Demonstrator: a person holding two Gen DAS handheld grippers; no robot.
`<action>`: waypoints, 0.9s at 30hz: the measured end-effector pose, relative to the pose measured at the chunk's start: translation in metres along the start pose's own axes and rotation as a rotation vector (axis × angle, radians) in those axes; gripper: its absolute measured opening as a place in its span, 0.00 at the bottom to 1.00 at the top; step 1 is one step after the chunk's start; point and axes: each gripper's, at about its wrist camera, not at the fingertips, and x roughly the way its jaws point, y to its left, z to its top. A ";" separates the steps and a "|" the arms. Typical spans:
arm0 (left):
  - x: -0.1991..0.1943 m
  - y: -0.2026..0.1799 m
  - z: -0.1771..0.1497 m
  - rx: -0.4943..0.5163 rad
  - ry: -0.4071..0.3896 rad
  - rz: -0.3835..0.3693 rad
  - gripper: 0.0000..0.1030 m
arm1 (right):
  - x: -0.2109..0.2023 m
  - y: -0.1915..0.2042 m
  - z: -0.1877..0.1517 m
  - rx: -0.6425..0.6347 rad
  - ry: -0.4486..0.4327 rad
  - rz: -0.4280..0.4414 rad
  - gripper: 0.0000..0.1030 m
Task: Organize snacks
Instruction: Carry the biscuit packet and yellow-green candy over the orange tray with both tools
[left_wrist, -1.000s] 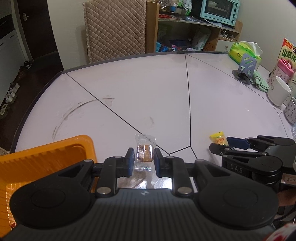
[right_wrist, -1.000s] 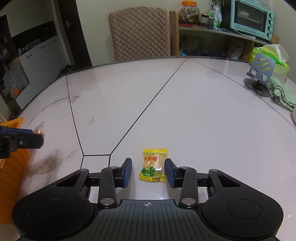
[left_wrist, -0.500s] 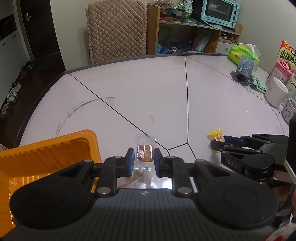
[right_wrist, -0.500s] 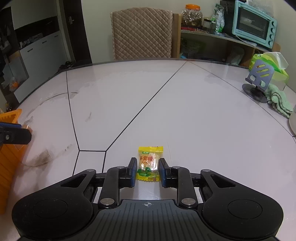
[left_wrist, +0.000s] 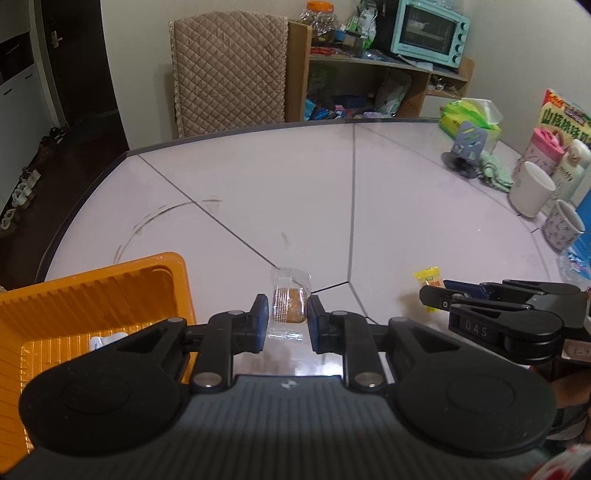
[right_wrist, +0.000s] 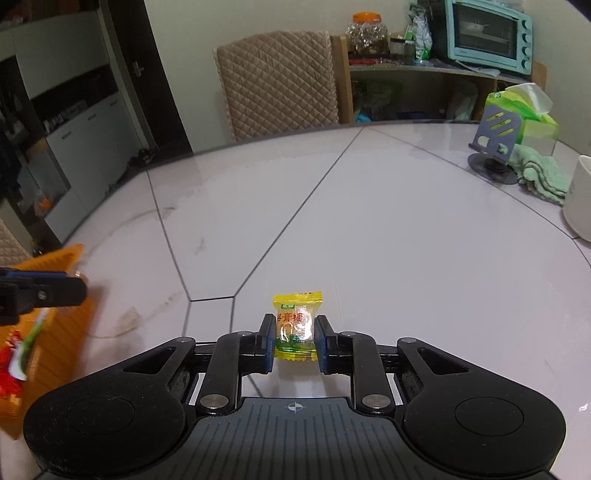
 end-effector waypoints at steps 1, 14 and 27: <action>-0.004 -0.002 -0.001 0.001 -0.004 -0.006 0.20 | -0.006 0.000 -0.001 0.006 -0.005 0.005 0.22; -0.070 0.002 -0.030 -0.009 -0.022 -0.058 0.20 | -0.083 0.015 -0.021 0.071 -0.022 0.085 0.22; -0.137 0.065 -0.092 -0.063 0.015 -0.051 0.20 | -0.126 0.100 -0.066 0.048 0.053 0.199 0.22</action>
